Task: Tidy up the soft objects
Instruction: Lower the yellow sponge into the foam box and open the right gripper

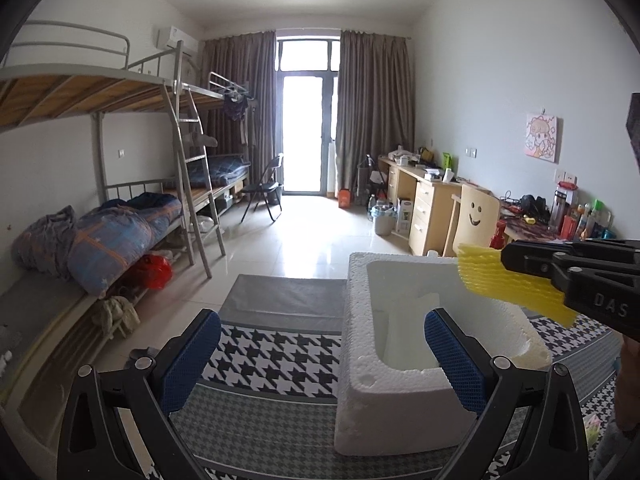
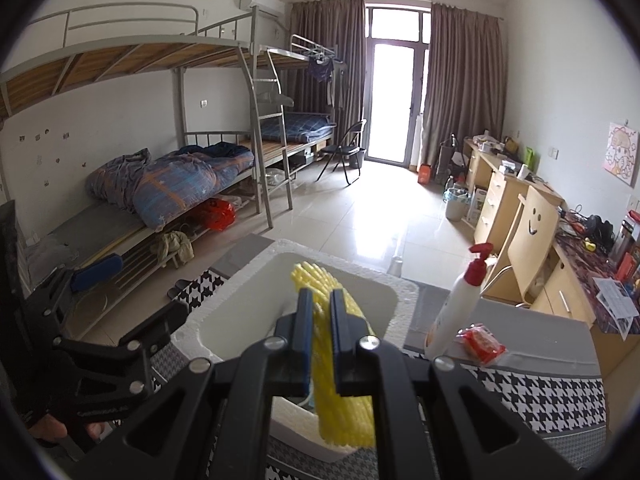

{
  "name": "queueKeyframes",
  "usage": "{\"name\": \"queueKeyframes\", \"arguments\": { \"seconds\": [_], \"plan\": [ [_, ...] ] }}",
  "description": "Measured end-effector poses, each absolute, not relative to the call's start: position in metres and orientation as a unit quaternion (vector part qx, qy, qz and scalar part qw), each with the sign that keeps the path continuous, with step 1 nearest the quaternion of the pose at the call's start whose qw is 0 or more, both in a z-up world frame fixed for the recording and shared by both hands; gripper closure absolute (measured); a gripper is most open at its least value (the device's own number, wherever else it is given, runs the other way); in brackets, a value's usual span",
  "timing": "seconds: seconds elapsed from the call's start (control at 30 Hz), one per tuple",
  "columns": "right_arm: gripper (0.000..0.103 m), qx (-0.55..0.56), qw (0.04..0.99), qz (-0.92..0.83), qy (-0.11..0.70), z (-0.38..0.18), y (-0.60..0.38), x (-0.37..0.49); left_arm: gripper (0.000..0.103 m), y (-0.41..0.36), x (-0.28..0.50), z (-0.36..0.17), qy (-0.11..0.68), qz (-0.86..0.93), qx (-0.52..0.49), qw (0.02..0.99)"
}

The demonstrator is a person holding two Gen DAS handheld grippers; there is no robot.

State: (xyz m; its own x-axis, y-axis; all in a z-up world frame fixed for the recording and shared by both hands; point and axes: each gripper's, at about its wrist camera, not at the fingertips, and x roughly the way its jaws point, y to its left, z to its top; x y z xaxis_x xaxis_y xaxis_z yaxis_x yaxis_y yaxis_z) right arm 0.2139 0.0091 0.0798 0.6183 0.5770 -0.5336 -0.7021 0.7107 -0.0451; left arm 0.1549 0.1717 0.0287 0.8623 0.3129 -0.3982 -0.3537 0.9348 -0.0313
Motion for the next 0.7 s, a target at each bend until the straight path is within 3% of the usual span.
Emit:
{"name": "queueKeyframes", "arguments": {
  "seconds": [0.7],
  "plan": [
    [0.092,-0.133,0.883,0.358,0.274,0.063,0.036,0.223,0.001,0.176,0.127,0.021,0.187,0.162,-0.062,0.967]
  ]
}}
